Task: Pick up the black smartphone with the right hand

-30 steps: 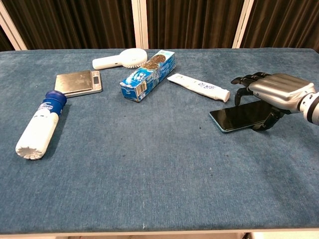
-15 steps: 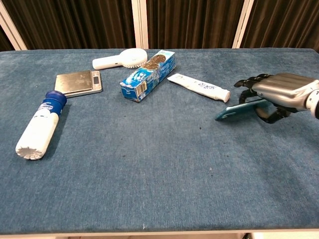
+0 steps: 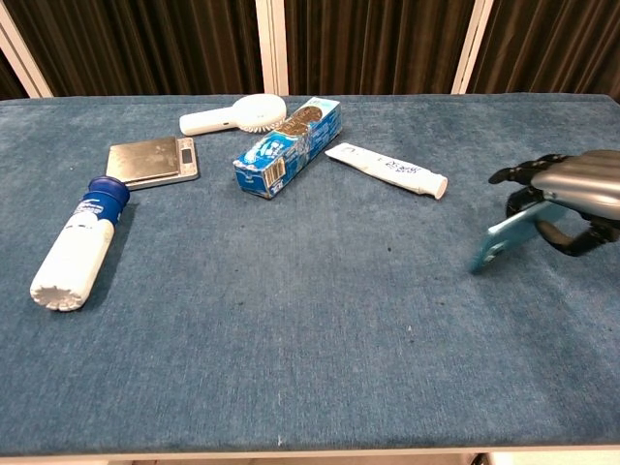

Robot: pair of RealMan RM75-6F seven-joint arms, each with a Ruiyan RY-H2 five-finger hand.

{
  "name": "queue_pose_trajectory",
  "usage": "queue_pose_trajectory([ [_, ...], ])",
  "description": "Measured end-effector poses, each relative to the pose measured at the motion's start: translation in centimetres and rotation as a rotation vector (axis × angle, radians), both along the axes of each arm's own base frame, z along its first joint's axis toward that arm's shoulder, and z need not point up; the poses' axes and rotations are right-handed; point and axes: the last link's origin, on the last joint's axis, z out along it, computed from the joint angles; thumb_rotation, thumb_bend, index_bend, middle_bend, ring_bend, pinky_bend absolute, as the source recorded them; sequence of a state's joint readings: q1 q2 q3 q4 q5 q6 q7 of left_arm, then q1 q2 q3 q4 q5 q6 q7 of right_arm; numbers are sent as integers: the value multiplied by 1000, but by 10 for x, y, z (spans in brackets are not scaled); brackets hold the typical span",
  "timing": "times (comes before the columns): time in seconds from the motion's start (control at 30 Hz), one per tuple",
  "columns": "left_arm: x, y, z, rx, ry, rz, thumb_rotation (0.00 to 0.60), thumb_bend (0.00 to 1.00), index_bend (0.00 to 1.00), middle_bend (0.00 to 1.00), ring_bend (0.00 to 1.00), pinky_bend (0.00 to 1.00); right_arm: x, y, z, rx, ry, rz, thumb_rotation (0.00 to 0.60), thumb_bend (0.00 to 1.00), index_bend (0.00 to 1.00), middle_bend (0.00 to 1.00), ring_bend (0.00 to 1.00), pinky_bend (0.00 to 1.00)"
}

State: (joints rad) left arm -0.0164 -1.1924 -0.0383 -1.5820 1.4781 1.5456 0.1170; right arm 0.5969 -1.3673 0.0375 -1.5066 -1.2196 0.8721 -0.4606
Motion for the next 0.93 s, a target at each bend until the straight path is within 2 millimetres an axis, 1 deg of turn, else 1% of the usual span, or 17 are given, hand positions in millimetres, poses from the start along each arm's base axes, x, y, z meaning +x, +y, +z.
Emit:
queue_pose_trajectory([
  [0.03, 0, 0, 1, 2, 2, 0, 600, 116, 128, 85, 30, 0, 2, -2, -2, -1, -3, 5, 600, 825, 275, 89, 0, 0],
  [0.07, 0, -1, 1, 4, 3, 0, 600, 116, 128, 85, 30, 0, 4, -4, -3, -2, -6, 9, 600, 825, 221, 89, 0, 0],
  [0.17, 1, -2, 3, 8, 5, 2, 600, 116, 128, 85, 30, 0, 11, -11, -9, -6, -20, 21, 600, 825, 131, 89, 0, 0],
  [0.3, 1, -3, 5, 13, 7, 4, 600, 115, 128, 85, 30, 0, 17, -15, -8, -21, -37, 40, 600, 826, 106, 89, 0, 0],
  [0.4, 1, -3, 7, 19, 8, 1, 600, 115, 128, 85, 30, 0, 18, -14, 0, -56, -55, 50, 600, 820, 103, 89, 0, 0],
  [0.43, 2, -2, 7, 21, 8, -2, 600, 115, 128, 85, 30, 0, 18, -14, 4, -72, -62, 52, 600, 800, 102, 89, 0, 0],
  [0.47, 2, -2, 8, 24, 7, -5, 600, 115, 128, 85, 30, 0, 18, -13, 8, -89, -71, 54, 600, 735, 97, 89, 0, 0],
  [0.5, 2, -2, 8, 25, 7, -6, 600, 116, 128, 85, 30, 0, 17, -11, 15, -116, -84, 56, 600, 638, 92, 89, 0, 0],
  [0.57, 3, -1, 8, 24, 7, -9, 600, 116, 128, 85, 30, 0, 15, -7, 27, -163, -107, 57, 600, 505, 79, 89, 0, 0],
  [0.63, 3, -1, 8, 21, 6, -11, 600, 115, 128, 85, 30, 0, 9, 1, 45, -229, -137, 54, 600, 399, 65, 88, 0, 0],
  [0.67, 3, -1, 7, 19, 5, -11, 600, 115, 128, 85, 30, 0, 6, 6, 53, -260, -150, 50, 600, 365, 60, 88, 0, 0],
  [0.7, 3, 0, 7, 18, 5, -12, 600, 115, 128, 85, 30, 0, 1, 13, 64, -302, -167, 44, 600, 346, 58, 88, 0, 0],
  [0.77, 4, 0, 5, 14, 3, -12, 600, 116, 128, 85, 30, 0, -8, 26, 82, -365, -192, 29, 600, 342, 57, 88, 0, 0],
  [0.8, 4, 1, 4, 13, 2, -12, 600, 116, 128, 85, 30, 0, -15, 36, 93, -405, -205, 16, 600, 342, 56, 88, 0, 0],
  [0.93, 5, 2, 2, 8, -1, -15, 600, 115, 128, 85, 30, 0, -34, 72, 126, -487, -237, -39, 600, 341, 56, 88, 0, 0],
])
